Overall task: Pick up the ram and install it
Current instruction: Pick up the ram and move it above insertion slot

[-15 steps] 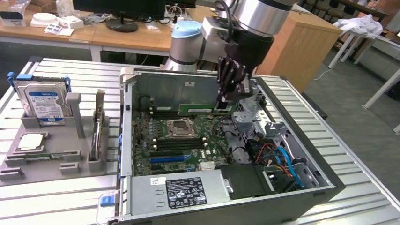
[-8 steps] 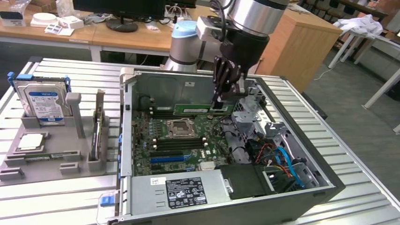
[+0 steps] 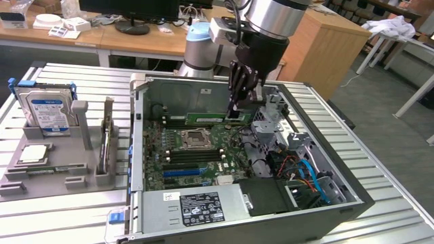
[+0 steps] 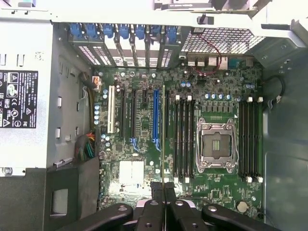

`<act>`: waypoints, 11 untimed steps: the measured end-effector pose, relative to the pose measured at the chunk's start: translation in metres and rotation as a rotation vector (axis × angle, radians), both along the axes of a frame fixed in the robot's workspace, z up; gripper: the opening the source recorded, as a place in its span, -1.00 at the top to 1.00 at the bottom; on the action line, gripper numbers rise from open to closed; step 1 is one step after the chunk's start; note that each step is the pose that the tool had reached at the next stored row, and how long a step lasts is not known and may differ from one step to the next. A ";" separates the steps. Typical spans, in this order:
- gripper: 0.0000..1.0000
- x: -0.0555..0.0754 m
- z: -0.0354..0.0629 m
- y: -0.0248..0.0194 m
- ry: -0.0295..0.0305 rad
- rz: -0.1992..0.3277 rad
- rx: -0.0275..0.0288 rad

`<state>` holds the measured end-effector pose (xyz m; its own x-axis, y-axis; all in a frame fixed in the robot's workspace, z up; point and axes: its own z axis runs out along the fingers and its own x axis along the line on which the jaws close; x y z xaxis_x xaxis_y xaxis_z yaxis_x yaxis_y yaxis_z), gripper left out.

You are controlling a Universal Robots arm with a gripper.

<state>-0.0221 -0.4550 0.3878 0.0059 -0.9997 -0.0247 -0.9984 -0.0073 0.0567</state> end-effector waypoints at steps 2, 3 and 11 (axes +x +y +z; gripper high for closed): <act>0.76 0.000 0.0000 0.0001 0.0000 0.000 -0.0001; 0.76 0.000 -0.0002 0.0012 -0.0001 0.000 0.0004; 0.76 -0.002 -0.0009 0.0117 0.0000 0.000 0.0001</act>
<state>-0.0242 -0.4432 0.3869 0.0058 -0.9997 -0.0248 -0.9984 -0.0072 0.0566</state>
